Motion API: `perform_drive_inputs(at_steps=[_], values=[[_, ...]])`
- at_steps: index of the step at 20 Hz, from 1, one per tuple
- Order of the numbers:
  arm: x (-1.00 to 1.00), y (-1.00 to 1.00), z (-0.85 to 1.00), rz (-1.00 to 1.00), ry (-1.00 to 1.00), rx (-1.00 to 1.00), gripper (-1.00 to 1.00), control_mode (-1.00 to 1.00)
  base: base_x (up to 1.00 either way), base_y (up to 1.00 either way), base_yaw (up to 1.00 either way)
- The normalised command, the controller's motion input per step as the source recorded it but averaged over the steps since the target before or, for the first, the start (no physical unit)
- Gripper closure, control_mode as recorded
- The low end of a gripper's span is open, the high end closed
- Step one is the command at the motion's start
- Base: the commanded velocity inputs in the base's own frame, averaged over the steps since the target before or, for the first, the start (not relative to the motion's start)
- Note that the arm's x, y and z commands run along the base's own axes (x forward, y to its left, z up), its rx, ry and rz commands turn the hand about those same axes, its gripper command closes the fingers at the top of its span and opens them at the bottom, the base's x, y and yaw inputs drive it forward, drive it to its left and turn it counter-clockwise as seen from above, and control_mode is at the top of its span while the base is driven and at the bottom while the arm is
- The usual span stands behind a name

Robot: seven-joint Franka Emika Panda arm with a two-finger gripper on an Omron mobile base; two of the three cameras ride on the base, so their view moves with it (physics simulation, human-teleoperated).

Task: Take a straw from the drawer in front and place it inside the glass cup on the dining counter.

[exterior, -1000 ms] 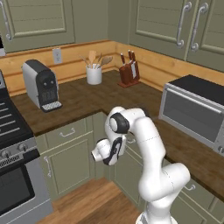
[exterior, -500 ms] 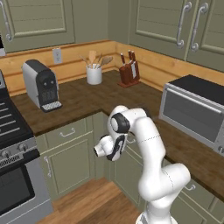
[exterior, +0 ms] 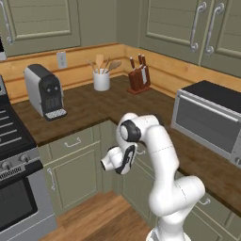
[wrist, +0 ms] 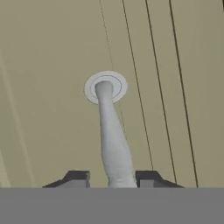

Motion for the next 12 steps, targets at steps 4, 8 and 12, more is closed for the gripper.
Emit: perform_drive_inputs(at_steps=[4,8,12], values=[[-0.59,0.15,0.0,0.05,0.0,0.06,1.0,-1.0,0.0,0.0,0.0],[-0.59,0.58,0.0,0.07,0.0,0.07,1.0,-1.0,0.0,0.0,0.0],[-0.56,0.94,0.0,0.09,0.02,0.05,1.0,-1.0,0.0,0.0,0.0]])
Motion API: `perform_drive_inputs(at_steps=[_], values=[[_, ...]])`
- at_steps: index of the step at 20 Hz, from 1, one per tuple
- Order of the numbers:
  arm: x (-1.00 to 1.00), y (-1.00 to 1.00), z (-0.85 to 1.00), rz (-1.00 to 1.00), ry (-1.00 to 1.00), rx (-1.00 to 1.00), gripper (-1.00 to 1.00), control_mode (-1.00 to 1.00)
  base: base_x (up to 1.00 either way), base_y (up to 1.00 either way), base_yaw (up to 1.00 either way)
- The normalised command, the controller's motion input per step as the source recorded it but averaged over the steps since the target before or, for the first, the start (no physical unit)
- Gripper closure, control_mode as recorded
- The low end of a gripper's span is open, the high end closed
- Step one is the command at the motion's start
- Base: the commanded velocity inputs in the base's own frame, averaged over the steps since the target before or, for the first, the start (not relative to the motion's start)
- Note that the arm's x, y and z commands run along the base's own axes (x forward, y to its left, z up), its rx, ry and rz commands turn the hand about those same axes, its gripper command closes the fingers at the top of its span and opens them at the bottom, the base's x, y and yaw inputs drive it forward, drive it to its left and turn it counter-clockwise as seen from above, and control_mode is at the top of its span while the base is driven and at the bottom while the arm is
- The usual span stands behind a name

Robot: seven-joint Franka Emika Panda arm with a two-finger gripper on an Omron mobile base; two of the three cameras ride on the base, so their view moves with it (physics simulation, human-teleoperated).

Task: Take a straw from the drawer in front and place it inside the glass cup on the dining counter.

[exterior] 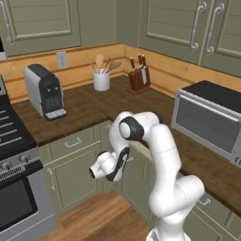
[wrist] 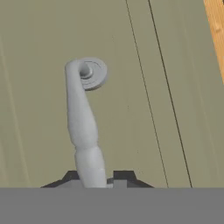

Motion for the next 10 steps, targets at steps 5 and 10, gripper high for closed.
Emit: perform_drive_inputs(at_steps=[5,10], values=[[-0.48,1.0,0.03,0.12,0.07,0.03,1.0,-1.0,0.0,0.0,0.0],[-0.42,1.0,0.12,0.12,0.11,0.03,1.0,-1.0,0.0,0.0,0.0]])
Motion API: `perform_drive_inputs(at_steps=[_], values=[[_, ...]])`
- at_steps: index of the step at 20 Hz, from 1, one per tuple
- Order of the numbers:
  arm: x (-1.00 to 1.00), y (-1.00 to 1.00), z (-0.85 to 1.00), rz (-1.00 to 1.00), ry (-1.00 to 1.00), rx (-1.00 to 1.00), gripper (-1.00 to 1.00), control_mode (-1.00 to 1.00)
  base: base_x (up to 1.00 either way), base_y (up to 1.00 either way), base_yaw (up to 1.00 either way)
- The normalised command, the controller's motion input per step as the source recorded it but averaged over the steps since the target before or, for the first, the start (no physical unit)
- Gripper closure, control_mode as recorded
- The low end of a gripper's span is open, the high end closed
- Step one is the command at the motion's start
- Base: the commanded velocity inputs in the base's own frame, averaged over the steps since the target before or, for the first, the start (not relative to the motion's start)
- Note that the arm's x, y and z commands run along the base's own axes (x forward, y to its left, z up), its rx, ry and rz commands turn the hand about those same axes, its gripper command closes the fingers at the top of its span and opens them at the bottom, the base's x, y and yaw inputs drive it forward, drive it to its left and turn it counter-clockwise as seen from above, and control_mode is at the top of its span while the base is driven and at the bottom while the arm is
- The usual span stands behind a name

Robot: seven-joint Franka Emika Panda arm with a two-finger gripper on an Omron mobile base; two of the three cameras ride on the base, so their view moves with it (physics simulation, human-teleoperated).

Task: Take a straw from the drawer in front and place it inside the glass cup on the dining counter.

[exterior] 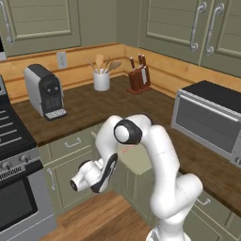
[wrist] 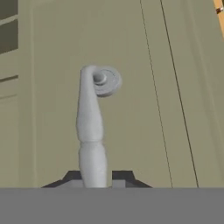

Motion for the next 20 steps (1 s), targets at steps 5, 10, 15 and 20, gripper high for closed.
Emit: perform_drive_inputs(at_steps=[5,10,15,20], values=[[-0.35,1.0,0.21,0.12,0.16,0.03,1.0,-1.0,0.0,0.0,0.0],[-0.31,0.96,0.31,0.11,0.19,0.09,-1.0,-1.0,0.0,0.0,0.0],[-0.33,0.49,0.47,0.03,0.29,0.24,-1.0,-1.0,0.0,0.0,0.0],[-0.49,0.3,0.52,0.0,0.34,0.34,-1.0,-1.0,0.0,0.0,0.0]])
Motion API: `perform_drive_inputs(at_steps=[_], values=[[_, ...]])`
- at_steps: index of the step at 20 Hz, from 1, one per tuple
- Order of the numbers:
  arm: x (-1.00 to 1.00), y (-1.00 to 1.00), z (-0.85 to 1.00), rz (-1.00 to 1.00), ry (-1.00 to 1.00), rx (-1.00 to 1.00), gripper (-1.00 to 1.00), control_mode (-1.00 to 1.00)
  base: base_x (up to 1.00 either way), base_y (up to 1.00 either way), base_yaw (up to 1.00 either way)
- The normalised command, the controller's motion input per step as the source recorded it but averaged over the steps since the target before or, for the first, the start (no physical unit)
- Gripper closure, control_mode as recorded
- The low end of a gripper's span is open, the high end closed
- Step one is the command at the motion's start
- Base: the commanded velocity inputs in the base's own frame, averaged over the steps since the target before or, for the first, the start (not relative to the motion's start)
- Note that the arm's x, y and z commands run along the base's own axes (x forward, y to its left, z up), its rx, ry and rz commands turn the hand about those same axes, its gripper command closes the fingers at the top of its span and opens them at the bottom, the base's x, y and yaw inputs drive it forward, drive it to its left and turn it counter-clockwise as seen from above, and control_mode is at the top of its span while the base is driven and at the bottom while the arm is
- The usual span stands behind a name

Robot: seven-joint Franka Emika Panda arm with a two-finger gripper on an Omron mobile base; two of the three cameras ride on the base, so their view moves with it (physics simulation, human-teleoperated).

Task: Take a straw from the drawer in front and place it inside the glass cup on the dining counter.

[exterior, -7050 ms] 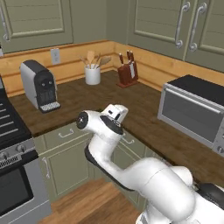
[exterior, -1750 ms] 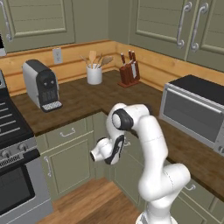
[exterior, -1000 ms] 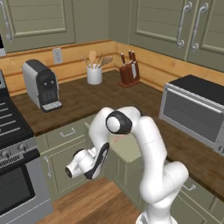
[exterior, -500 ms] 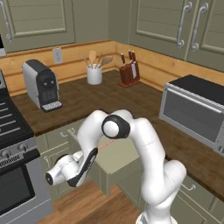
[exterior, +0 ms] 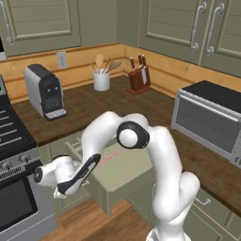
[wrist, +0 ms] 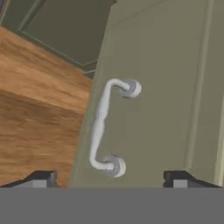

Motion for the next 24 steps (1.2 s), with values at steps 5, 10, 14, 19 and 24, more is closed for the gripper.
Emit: perform_drive_inputs(at_steps=[5,10,14,19,24], values=[[-0.65,0.09,0.74,0.0,0.22,0.39,-1.0,-1.0,0.0,0.0,0.0],[-0.37,-0.68,1.0,0.0,0.01,0.29,-1.0,-1.0,0.0,0.0,0.0],[0.18,-0.99,0.8,0.0,0.1,0.28,-1.0,-1.0,0.0,0.0,0.0],[0.66,-0.84,0.17,0.0,0.16,0.21,-1.0,-1.0,0.0,0.0,0.0],[0.76,-0.37,-0.08,0.0,0.19,0.13,-1.0,-1.0,0.0,0.0,0.0]])
